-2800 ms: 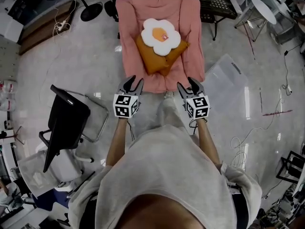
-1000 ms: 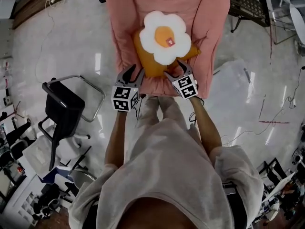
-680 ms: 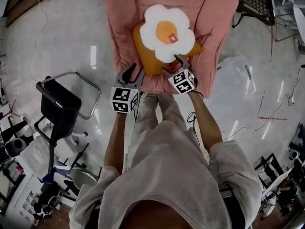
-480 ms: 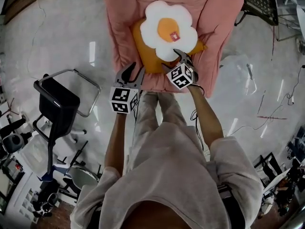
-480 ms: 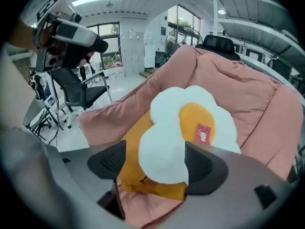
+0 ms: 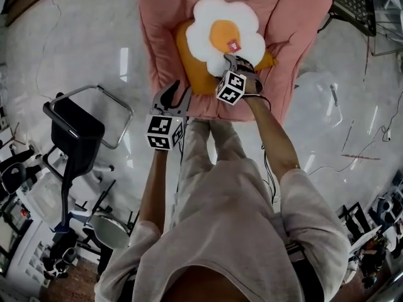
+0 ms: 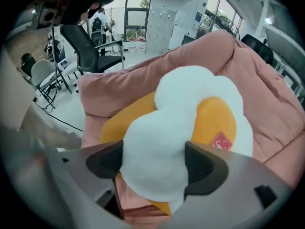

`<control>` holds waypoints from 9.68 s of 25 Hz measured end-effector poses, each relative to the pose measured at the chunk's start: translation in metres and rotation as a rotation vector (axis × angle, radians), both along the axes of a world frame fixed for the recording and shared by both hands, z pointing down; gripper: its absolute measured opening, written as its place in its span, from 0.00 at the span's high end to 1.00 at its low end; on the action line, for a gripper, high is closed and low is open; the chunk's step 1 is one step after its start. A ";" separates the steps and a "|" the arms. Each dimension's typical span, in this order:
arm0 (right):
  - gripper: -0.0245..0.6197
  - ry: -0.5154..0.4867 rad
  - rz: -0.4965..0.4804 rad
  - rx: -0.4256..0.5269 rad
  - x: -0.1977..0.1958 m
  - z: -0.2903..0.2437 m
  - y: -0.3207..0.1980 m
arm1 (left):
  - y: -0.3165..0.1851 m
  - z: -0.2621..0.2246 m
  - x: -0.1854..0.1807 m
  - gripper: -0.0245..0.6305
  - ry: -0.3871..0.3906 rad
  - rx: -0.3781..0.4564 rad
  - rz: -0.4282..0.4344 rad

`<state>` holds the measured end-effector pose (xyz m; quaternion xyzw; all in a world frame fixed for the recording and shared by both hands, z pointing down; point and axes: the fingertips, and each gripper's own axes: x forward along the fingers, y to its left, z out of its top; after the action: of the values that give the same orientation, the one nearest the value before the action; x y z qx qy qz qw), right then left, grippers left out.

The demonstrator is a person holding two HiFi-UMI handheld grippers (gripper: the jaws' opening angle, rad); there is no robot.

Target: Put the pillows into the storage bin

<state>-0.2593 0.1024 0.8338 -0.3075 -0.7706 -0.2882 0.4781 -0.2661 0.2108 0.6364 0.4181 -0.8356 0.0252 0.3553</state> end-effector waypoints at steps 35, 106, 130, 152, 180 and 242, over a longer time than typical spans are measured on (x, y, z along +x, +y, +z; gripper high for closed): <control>0.79 -0.201 0.216 -0.198 0.024 -0.169 -0.023 | -0.055 -0.109 -0.004 0.75 -0.139 0.017 0.031; 0.43 -0.392 1.218 -0.031 0.330 -0.206 -0.317 | -0.296 -0.130 0.159 0.94 -0.164 0.065 0.732; 0.41 -0.103 0.476 -0.284 0.030 -0.095 -0.039 | 0.007 -0.059 -0.022 0.94 -0.063 -0.061 0.025; 0.23 0.230 0.553 -0.449 -0.009 0.077 0.019 | 0.052 0.038 -0.037 0.94 0.079 -0.099 -0.024; 0.58 0.077 0.634 -0.457 0.017 -0.045 0.029 | 0.016 -0.045 -0.035 0.94 -0.070 -0.058 0.129; 0.33 -0.422 1.889 -0.041 0.513 -0.252 -0.315 | -0.330 -0.149 0.238 0.94 -0.148 0.153 1.024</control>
<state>0.2542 -0.2130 0.5821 0.4883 -0.7750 0.1790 0.3591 -0.0279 -0.1190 0.4872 0.7950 -0.5465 0.1642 0.2059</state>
